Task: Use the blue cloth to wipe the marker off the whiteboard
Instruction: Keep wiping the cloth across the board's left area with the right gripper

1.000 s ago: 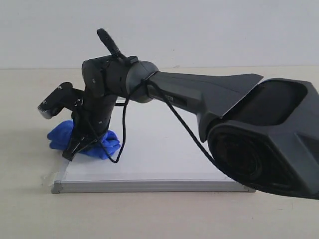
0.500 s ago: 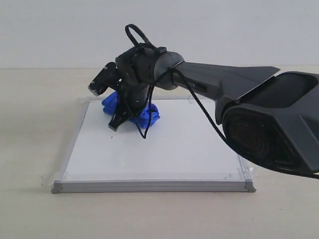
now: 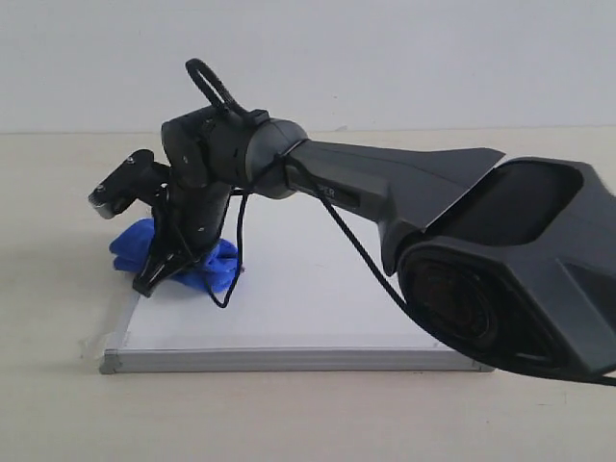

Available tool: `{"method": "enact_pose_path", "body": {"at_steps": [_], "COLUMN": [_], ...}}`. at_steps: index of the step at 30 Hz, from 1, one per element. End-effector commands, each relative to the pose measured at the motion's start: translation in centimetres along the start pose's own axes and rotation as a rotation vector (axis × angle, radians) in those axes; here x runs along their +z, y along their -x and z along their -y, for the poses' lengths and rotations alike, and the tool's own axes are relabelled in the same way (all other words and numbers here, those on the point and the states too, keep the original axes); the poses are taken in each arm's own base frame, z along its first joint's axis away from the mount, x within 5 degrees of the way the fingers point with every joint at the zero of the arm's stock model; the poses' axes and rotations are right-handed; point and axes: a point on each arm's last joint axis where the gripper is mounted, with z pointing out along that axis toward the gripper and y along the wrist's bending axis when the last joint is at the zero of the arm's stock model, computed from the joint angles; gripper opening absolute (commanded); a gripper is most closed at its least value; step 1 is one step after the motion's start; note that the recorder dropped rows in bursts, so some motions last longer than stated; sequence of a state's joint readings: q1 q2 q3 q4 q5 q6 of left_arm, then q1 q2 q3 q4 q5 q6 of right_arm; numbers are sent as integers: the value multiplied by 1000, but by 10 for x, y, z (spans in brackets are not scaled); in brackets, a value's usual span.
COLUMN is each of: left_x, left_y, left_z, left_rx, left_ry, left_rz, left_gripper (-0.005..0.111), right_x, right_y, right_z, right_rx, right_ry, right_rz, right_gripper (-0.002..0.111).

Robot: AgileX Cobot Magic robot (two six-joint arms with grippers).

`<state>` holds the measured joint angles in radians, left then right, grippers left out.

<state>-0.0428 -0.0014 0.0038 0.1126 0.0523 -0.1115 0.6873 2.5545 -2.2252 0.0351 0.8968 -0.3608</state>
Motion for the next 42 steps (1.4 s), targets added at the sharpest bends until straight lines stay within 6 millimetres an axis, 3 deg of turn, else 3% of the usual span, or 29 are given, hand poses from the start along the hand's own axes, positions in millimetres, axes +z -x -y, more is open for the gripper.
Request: {"method": "enact_pose_path", "body": {"at_steps": [1, 5, 9, 14, 18, 26, 31, 37, 42], "left_x": [0, 0, 0, 0, 0, 0, 0, 0, 0], "left_y": [1, 1, 1, 1, 1, 1, 1, 1, 1], "left_z": [0, 0, 0, 0, 0, 0, 0, 0, 0], "left_rx": [0, 0, 0, 0, 0, 0, 0, 0, 0], "left_ry": [-3, -3, -3, -3, -3, -3, -3, -3, -3], "left_rz": [3, 3, 3, 3, 3, 3, 3, 3, 3], "left_gripper": [4, 4, 4, 4, 4, 4, 4, 4, 4], "right_x": [34, 41, 42, 40, 30, 7, 23, 44, 44], "right_y": [-48, -60, -56, -50, -45, -34, -30, -36, -29], "right_z": [38, 45, 38, 3, -9, -7, 6, 8, 23], "right_rx": [-28, -28, -7, -34, -44, -76, -64, -29, 104], "right_ry": [-200, -231, -185, 171, 320, 271, 113, 68, -91], "right_rz": [-284, -354, -328, -305, -282, -250, -171, -160, -90], "right_gripper": [0, 0, 0, 0, 0, 0, 0, 0, 0]}}
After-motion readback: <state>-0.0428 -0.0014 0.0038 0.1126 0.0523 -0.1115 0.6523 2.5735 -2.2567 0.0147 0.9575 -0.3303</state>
